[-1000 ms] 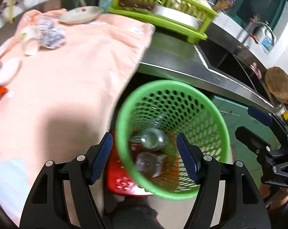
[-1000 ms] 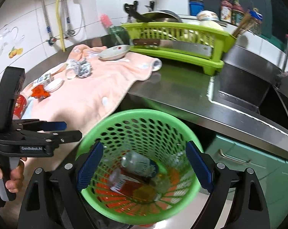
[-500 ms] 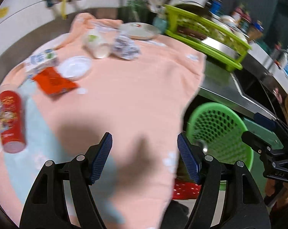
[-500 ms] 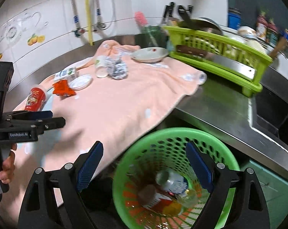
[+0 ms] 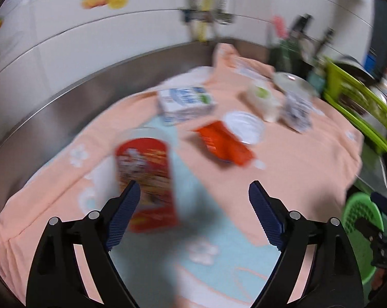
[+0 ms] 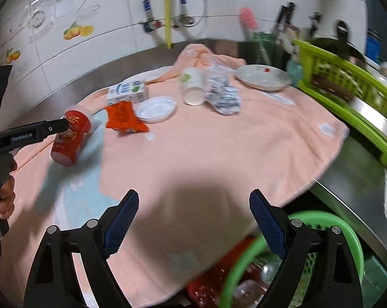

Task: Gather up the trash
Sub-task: 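Grasp the red printed cup with the left gripper while the right gripper grasps the orange snack packet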

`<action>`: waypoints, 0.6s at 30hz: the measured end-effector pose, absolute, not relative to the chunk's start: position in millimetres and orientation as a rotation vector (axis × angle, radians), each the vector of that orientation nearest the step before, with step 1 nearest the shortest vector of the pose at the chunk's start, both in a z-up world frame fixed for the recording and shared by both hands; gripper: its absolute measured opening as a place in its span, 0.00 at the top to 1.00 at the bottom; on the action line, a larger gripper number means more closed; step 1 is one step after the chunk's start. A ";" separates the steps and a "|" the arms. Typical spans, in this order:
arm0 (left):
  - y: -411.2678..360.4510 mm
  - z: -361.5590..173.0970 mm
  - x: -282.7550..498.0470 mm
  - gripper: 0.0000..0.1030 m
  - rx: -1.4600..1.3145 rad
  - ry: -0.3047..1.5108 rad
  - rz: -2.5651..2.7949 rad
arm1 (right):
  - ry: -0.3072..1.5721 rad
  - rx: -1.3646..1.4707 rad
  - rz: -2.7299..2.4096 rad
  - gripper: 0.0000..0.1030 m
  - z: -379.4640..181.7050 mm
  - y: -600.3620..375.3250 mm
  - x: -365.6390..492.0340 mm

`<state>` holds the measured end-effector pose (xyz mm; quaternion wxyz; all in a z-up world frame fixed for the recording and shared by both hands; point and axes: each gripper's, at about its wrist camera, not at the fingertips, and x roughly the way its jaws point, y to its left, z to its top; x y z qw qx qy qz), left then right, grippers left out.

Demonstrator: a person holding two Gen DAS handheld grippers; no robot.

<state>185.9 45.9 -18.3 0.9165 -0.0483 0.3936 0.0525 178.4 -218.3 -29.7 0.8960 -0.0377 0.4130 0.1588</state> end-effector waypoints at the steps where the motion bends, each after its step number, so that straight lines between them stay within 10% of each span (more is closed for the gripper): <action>1: 56.1 -19.7 190.0 0.15 -0.118 0.817 0.131 | 0.859 -0.080 0.345 0.18 -30.6 -208.9 185.9; 18: 111.5 -66.6 240.2 0.14 -0.249 0.956 0.145 | 0.890 -0.107 0.532 0.18 -52.6 -92.0 276.6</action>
